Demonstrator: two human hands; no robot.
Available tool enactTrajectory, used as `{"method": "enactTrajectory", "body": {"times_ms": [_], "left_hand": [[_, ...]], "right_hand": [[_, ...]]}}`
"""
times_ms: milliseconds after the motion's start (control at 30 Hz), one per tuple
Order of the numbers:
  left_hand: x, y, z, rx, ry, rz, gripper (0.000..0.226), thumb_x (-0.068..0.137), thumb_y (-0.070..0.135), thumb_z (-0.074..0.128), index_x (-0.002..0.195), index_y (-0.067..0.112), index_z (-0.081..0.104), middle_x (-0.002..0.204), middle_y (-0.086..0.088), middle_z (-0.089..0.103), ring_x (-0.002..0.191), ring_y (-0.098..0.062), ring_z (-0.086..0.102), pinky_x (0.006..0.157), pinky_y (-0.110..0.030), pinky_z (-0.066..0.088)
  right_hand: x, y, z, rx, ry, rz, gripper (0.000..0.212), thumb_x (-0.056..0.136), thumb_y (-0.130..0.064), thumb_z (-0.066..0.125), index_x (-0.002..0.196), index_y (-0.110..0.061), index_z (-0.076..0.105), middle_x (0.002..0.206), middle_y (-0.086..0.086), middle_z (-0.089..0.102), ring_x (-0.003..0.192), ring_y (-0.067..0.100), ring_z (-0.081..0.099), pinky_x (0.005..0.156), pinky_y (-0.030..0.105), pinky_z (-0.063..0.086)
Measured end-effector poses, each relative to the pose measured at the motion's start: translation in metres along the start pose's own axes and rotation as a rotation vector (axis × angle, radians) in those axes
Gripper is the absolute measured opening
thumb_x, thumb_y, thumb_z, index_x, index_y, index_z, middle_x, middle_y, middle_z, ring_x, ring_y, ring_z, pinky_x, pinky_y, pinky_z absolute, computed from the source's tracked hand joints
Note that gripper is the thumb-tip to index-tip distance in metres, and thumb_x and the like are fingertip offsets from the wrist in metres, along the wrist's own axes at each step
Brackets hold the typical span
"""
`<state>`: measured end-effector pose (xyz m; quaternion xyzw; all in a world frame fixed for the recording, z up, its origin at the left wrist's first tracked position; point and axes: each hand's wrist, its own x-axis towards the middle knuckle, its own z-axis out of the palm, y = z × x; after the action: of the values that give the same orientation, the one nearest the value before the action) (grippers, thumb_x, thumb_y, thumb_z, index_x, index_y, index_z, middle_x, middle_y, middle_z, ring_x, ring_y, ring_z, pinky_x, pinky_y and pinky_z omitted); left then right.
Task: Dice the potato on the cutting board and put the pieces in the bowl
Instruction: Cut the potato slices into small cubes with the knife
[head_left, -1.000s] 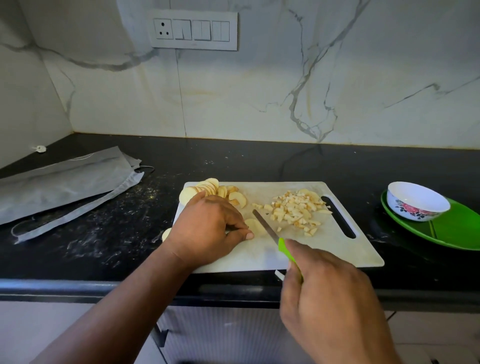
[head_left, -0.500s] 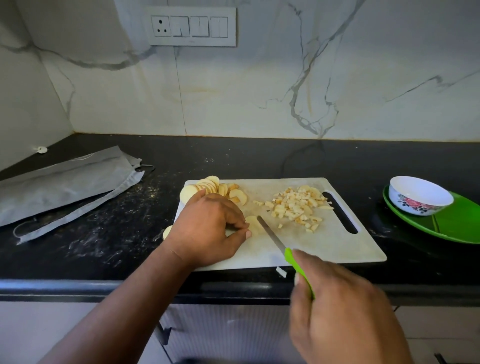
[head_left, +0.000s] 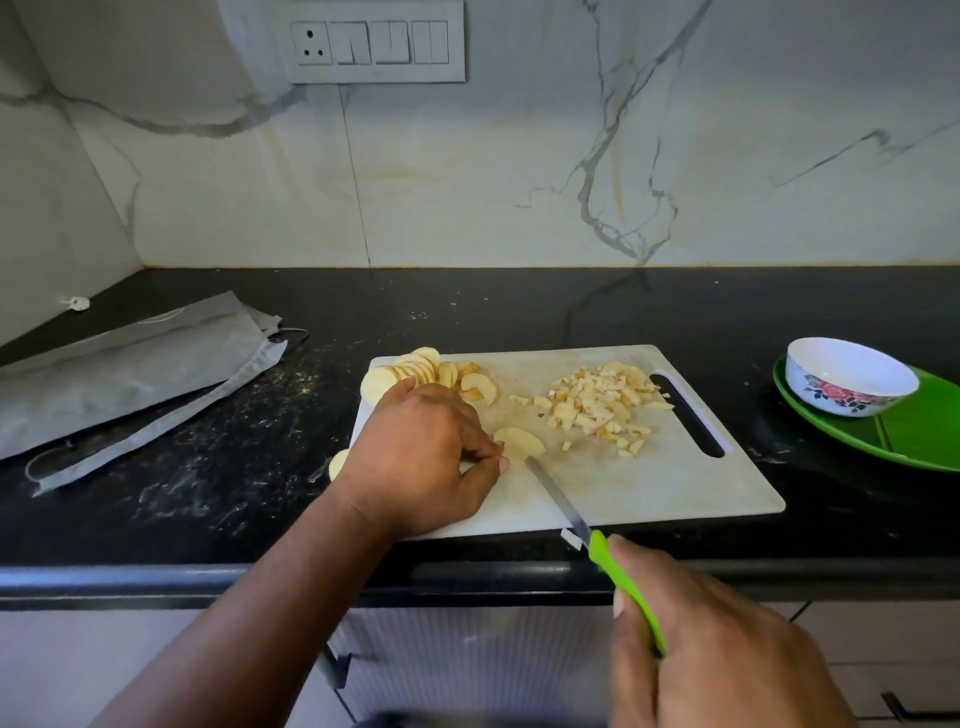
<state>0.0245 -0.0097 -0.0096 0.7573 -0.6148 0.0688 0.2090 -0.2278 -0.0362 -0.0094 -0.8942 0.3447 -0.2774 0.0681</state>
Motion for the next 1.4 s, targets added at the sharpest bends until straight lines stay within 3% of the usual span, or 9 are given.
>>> {"method": "enactTrajectory", "body": {"times_ms": [133,267,333,433,600,800,967,1267,1400], "left_hand": [[-0.005,0.007,-0.005,0.098,-0.058,-0.014,0.034,0.090,0.053,0.052,0.100,0.040,0.082,0.097,0.022,0.075,0.109,-0.009,0.063,0.110,-0.046,0.042],[-0.016,0.017,-0.011,0.178,-0.158,-0.053,0.052,0.092,0.055,0.036,0.128,0.043,0.071,0.129,0.024,0.068,0.134,-0.010,0.050,0.118,-0.048,0.032],[-0.018,0.021,-0.013,0.203,-0.217,-0.081,0.058,0.094,0.055,0.026,0.139,0.045,0.062,0.141,0.028,0.058,0.142,-0.008,0.039,0.122,-0.048,0.024],[-0.020,0.023,-0.014,0.205,-0.246,-0.113,0.059,0.095,0.054,0.023,0.144,0.046,0.056,0.147,0.028,0.053,0.145,-0.008,0.033,0.125,-0.050,0.019],[-0.024,0.025,-0.013,0.202,-0.278,-0.162,0.051,0.105,0.053,0.024,0.151,0.047,0.046,0.155,0.029,0.044,0.151,-0.008,0.023,0.128,-0.051,0.004],[-0.032,0.041,-0.017,0.237,-0.330,-0.221,0.051,0.110,0.047,0.025,0.161,0.043,0.027,0.166,0.028,0.024,0.159,-0.012,0.003,0.125,-0.062,-0.010],[-0.033,0.048,-0.017,0.274,-0.319,-0.231,0.052,0.110,0.045,0.026,0.162,0.037,0.027,0.167,0.024,0.025,0.159,-0.017,0.000,0.121,-0.069,-0.009],[-0.026,0.045,-0.020,0.264,-0.361,-0.200,0.049,0.109,0.041,0.030,0.158,0.039,0.035,0.165,0.023,0.029,0.159,-0.017,0.001,0.117,-0.074,-0.015],[0.009,0.031,-0.036,0.271,-0.442,-0.122,0.034,0.104,0.046,0.049,0.134,0.041,0.064,0.142,0.019,0.059,0.148,-0.010,0.034,0.117,-0.070,-0.021]], "right_hand": [[0.024,-0.017,-0.004,0.007,-0.052,0.016,0.037,0.073,-0.023,0.064,0.109,-0.027,0.072,0.073,-0.009,0.069,0.058,0.012,0.066,0.047,0.022,0.045],[0.038,-0.025,0.011,-0.025,-0.046,-0.046,0.044,0.095,-0.034,0.045,0.138,-0.033,0.047,0.107,-0.010,0.067,0.092,0.009,0.065,0.075,0.023,0.051],[0.029,-0.022,0.015,-0.027,-0.168,0.009,0.040,0.082,-0.030,0.060,0.122,-0.030,0.064,0.085,-0.010,0.070,0.070,0.007,0.067,0.058,0.022,0.053],[0.005,-0.007,0.024,0.025,-0.068,-0.014,0.038,0.058,-0.026,0.082,0.096,-0.024,0.078,0.061,-0.013,0.065,0.046,0.004,0.059,0.049,0.012,0.044],[-0.004,-0.002,0.011,0.007,0.114,-0.037,0.031,0.072,-0.029,0.058,0.094,-0.025,0.079,0.061,-0.010,0.065,0.054,0.005,0.053,0.068,0.014,0.038],[0.033,-0.020,0.022,-0.003,-0.016,0.017,0.034,0.069,-0.026,0.069,0.104,-0.026,0.071,0.063,-0.010,0.063,0.050,0.011,0.061,0.042,0.020,0.040],[0.034,-0.023,0.035,-0.007,-0.100,0.046,0.035,0.072,-0.027,0.070,0.107,-0.026,0.069,0.065,-0.009,0.065,0.054,0.012,0.063,0.044,0.024,0.046],[-0.009,-0.007,0.006,0.024,0.029,-0.057,0.041,0.049,-0.033,0.071,0.090,-0.031,0.078,0.050,-0.018,0.053,0.041,-0.003,0.044,0.050,0.005,0.032],[-0.007,0.002,-0.016,0.096,0.168,0.038,0.038,0.056,-0.027,0.070,0.093,-0.034,0.075,0.056,-0.019,0.054,0.082,0.012,0.050,0.071,0.008,0.033]]}}
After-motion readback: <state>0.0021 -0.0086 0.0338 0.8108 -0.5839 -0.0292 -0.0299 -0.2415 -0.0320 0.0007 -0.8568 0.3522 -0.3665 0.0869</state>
